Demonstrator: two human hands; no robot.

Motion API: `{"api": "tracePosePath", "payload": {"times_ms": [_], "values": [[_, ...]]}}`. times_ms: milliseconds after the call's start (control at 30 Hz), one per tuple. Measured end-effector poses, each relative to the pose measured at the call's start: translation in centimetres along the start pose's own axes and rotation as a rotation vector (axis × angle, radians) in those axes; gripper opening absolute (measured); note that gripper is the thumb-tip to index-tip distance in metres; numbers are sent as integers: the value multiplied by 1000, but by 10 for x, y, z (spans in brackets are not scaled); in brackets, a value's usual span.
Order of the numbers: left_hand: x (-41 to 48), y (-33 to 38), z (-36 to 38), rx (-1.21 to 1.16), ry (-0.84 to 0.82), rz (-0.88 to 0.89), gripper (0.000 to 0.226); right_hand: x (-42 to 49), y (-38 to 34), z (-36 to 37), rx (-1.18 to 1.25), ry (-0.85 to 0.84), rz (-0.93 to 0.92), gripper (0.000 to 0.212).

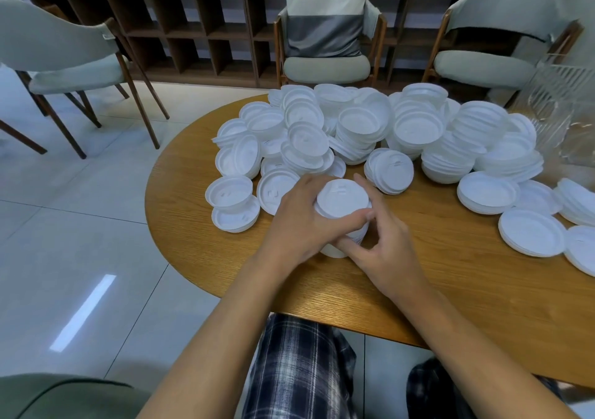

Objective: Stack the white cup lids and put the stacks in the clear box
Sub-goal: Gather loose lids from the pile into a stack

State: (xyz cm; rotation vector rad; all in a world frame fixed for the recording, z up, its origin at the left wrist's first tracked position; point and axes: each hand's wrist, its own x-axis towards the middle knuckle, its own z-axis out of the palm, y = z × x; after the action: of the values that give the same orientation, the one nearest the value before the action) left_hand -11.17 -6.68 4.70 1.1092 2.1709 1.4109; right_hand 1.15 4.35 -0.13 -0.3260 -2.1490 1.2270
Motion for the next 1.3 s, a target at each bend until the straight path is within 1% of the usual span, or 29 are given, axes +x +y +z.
{"api": "tracePosePath", "payload": {"times_ms": [167, 333, 400, 433, 467, 500, 533, 600, 633, 700, 733, 800, 967, 1033, 1167, 1300], "values": [[-2, -3, 4, -36, -6, -22, 62, -2, 1, -2, -1, 9, -22, 88], [-2, -5, 4, 39, -66, -3, 74, 0, 0, -1, -61, -29, -10, 97], [-3, -7, -1, 37, -112, 23, 81, 1, -1, 0, -89, -20, -28, 88], [-5, -9, -6, -15, -114, 27, 81, 1, -1, 0, -93, -12, -30, 84], [-7, -11, -10, -77, -76, 28, 79, 1, -2, 0, -92, -8, -27, 81], [-9, -15, -15, -105, 5, 39, 72, 0, -2, 0, -91, -6, -22, 80], [-11, -21, -19, -89, 112, 62, 60, 0, -3, 0, -92, 0, -16, 79], [-13, -36, -27, 90, 306, 119, 31, 0, -2, -1, -106, 28, 0, 79], [-13, -44, -29, 224, 345, 138, 23, -1, -2, -1, -116, 48, 3, 79], [-11, -59, -31, 493, 314, 178, 23, 0, -2, -1, -134, 75, 4, 79], [-10, -64, -30, 578, 282, 200, 26, 1, -2, -1, -140, 78, 6, 79], [-7, -70, -30, 648, 261, 254, 30, 1, -2, -1, -141, 75, 6, 79], [-4, -72, -25, 662, 304, 345, 20, 1, -2, -2, -132, 73, 5, 79], [-5, -73, -23, 661, 296, 367, 21, 1, -2, -2, -130, 74, 5, 79], [-10, -70, -21, 514, 289, 340, 26, 1, -3, -2, -125, 68, 8, 79], [-10, -59, -21, 396, 324, 289, 23, 0, -2, -2, -123, 72, 6, 79]]}}
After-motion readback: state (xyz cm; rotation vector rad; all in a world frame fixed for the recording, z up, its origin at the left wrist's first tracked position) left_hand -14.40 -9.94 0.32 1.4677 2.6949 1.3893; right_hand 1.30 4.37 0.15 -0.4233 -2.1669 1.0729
